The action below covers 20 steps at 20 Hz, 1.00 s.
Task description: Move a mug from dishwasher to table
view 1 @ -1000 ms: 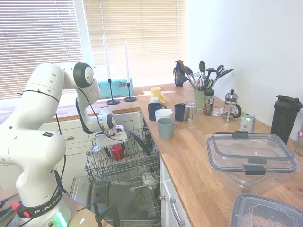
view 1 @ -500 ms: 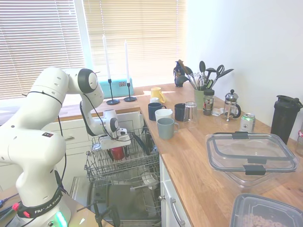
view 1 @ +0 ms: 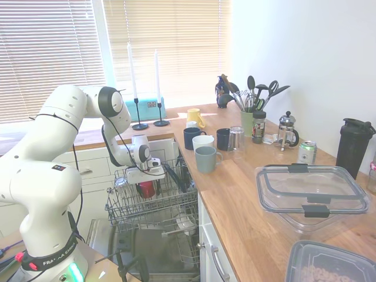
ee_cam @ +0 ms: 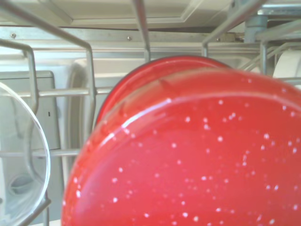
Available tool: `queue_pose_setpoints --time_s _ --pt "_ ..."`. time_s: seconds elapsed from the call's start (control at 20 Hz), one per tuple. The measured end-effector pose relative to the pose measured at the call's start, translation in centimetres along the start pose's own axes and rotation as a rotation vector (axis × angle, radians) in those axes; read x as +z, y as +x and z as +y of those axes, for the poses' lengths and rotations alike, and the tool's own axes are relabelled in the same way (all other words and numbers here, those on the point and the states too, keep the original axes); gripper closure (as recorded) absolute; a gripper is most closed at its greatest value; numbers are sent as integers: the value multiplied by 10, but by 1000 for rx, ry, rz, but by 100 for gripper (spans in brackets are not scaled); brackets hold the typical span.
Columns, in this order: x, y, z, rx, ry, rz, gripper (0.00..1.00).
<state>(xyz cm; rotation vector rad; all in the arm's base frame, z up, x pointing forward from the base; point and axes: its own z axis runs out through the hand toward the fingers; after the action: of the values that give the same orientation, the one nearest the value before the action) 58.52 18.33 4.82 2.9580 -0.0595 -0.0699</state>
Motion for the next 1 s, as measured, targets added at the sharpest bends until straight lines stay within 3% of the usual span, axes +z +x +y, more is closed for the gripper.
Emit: queue_pose_setpoints --time_s 1.0 --pt "12 -12 -11 -54 -46 11 100"
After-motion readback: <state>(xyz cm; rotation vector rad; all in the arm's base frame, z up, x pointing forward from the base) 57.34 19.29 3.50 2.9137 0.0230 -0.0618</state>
